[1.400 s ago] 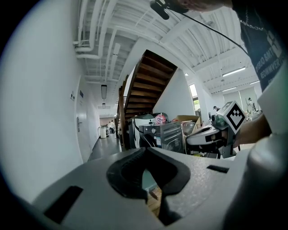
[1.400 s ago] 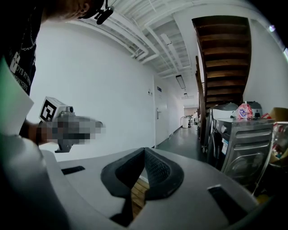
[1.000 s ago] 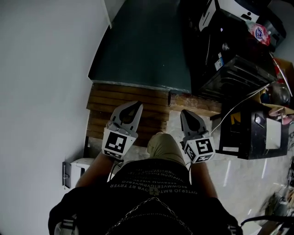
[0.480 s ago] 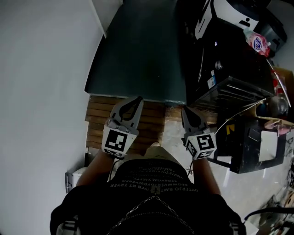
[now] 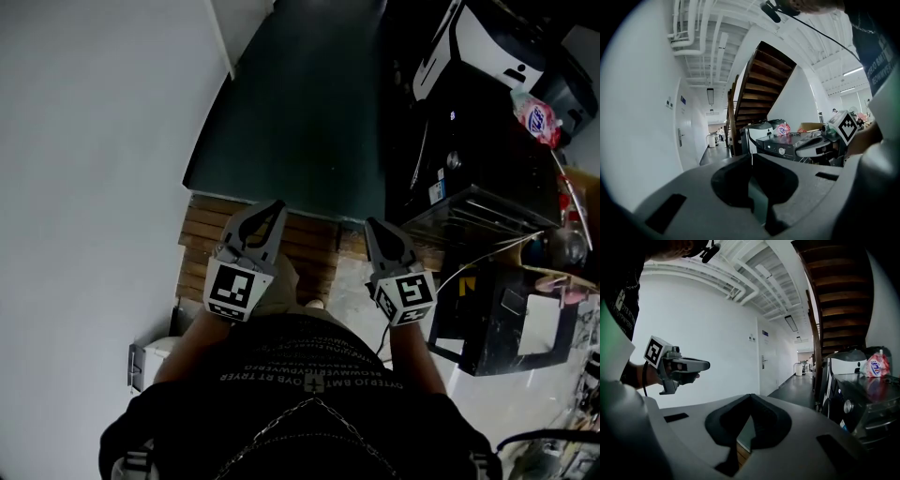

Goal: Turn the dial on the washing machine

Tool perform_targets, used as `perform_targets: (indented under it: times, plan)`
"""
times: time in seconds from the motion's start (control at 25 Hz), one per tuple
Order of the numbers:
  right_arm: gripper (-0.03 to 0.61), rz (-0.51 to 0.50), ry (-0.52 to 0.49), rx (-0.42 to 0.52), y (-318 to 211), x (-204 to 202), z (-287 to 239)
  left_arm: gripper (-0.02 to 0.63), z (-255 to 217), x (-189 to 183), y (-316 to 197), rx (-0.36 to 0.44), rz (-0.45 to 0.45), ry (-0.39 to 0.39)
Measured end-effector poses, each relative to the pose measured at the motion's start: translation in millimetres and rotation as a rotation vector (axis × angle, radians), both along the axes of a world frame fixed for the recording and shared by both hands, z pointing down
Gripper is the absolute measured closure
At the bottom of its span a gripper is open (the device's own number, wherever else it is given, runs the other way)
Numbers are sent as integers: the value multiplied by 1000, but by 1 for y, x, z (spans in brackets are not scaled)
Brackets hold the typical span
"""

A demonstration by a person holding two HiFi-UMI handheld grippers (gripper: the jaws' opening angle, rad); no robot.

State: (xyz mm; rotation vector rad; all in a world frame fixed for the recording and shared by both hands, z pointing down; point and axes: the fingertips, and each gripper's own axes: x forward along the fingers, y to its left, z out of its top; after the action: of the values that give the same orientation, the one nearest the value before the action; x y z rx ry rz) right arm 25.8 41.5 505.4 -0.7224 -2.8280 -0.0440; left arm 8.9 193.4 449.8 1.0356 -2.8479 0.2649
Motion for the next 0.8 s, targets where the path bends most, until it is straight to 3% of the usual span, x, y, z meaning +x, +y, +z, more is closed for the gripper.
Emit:
perform_targets:
  times: [0.32, 0.6, 0.8]
  plan:
    - [581, 39, 50, -10, 3, -38, 14, 601, 8, -53, 3, 15, 19, 30]
    - [581, 85, 68, -4, -7, -95, 19, 601, 11, -114, -14, 7, 84, 16]
    - [581, 89, 88, -13, 4, -142, 22, 601, 23, -169, -8, 7, 83, 58]
